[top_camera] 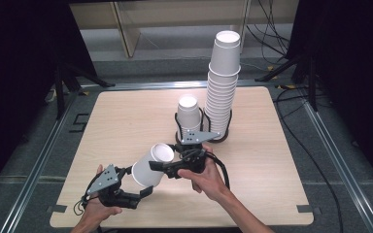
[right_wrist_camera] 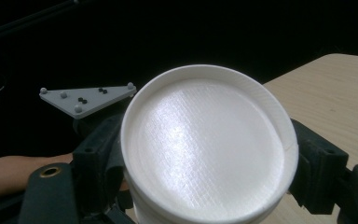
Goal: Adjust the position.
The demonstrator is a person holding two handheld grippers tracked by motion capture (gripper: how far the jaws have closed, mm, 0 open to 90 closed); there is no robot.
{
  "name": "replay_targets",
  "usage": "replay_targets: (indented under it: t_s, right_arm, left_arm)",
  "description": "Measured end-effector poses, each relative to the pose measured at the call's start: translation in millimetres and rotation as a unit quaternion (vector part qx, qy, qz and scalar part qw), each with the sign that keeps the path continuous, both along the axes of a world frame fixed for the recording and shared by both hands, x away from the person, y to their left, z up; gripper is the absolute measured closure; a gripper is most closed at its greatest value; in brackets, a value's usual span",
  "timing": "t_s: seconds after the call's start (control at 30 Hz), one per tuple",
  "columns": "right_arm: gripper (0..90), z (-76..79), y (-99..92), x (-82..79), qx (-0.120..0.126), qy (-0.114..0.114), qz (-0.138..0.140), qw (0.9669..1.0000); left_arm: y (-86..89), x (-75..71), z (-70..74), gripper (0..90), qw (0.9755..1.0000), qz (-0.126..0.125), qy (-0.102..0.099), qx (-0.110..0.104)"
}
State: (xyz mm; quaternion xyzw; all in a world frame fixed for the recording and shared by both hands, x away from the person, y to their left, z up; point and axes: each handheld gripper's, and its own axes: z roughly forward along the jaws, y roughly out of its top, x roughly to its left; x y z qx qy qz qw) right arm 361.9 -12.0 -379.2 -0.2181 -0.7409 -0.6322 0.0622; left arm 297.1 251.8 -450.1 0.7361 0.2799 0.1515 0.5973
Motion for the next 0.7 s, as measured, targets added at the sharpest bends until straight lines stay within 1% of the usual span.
replay_targets:
  t_s: [0.03,0.07,0.13,0.17,0.2,0.23,0.3,0.33,0.37,0.4,0.43,0.47,0.5,0.53,0.57,0.6,0.63,0.67,0.7]
  right_arm:
    - [24.4,0.0,0.4,-0.7,0.001,0.004,0.002,1.0]
    - [24.4,-0.8,0.7,1.3,0.003,-0.013,0.003,0.9999]
    - [24.4,-1.8,1.3,1.6,0.006,-0.016,0.007,0.9998]
    - [24.4,-2.2,2.0,0.7,0.007,-0.003,0.011,0.9999]
    - [24.4,-3.0,2.1,0.9,0.005,-0.002,0.012,0.9999]
    - [24.4,-3.4,2.6,1.2,0.008,-0.008,0.013,0.9999]
    - [24.5,-5.0,4.0,0.7,0.006,-0.003,0.015,0.9999]
    - [24.4,-6.3,5.3,0.6,0.009,0.001,0.019,0.9998]
    - [24.5,-7.2,6.2,-1.1,0.01,0.017,0.022,0.9996]
    - [24.5,-8.8,7.1,0.6,0.01,0.003,0.02,0.9998]
    - [24.5,-9.0,7.3,0.5,0.011,0.007,0.022,0.9997]
    - [24.5,-10.1,7.7,0.8,0.013,0.01,0.021,0.9996]
    - [24.5,-10.3,7.7,1.0,0.013,0.01,0.02,0.9997]
    - [24.5,-10.8,8.2,0.1,0.017,0.026,0.027,0.9992]
    - [24.5,-12.1,8.7,0.5,0.016,0.026,0.025,0.9992]
    - [24.5,-12.8,9.2,1.2,0.022,0.017,0.024,0.9993]
    - [24.5,-13.6,10.1,0.5,0.024,0.028,0.028,0.9989]
    - [24.5,-14.5,10.6,1.3,0.025,0.018,0.027,0.9992]
    - [24.4,-15.1,11.5,0.4,0.026,0.027,0.031,0.9988]
  left_arm:
    - [-0.3,1.0,-0.5,3.0,1.0,0.003,-0.004,-0.003]
    - [0.4,0.6,0.0,0.0,1.0,0.007,-0.005,0.002]
    - [1.2,0.2,0.5,0.0,0.9999,0.012,-0.008,0.005]
    - [0.9,-0.3,0.6,0.0,0.9999,0.013,-0.008,0.007]
    - [1.3,-0.3,0.8,0.0,0.9998,0.011,-0.012,0.012]
    - [0.7,-0.6,0.4,0.0,0.9998,0.011,-0.015,0.012]
    - [-0.1,-1.0,0.6,0.0,0.9997,0.008,-0.016,0.014]
    - [-0.3,-1.1,0.7,0.0,0.9997,0.006,-0.019,0.017]
    - [-1.1,-1.2,0.2,0.0,0.9996,0.005,-0.023,0.015]
    - [-0.8,-1.6,0.5,0.0,0.9995,0.004,-0.024,0.021]
    - [-1.2,-2.0,0.6,0.0,0.9995,0.004,-0.023,0.019]
    - [-1.9,-1.6,0.1,0.0,0.9996,0.001,-0.027,0.01]
    - [-1.3,-1.3,0.1,0.0,0.9994,-0.004,-0.035,0.009]
    - [-0.3,-3.0,1.2,0.0,0.9994,0.0,-0.032,0.016]
    - [0.2,-3.1,1.3,0.0,0.9993,-0.002,-0.033,0.014]
    - [-0.5,-2.3,0.3,0.0,0.9992,-0.007,-0.038,0.001]
    - [0.9,-2.9,1.1,0.1,0.9993,-0.007,-0.037,0.008]
    - [1.4,-3.4,1.5,0.5,0.9993,-0.007,-0.035,0.009]
    - [0.6,-2.8,1.0,1.1,0.9992,-0.011,-0.038,0.0]
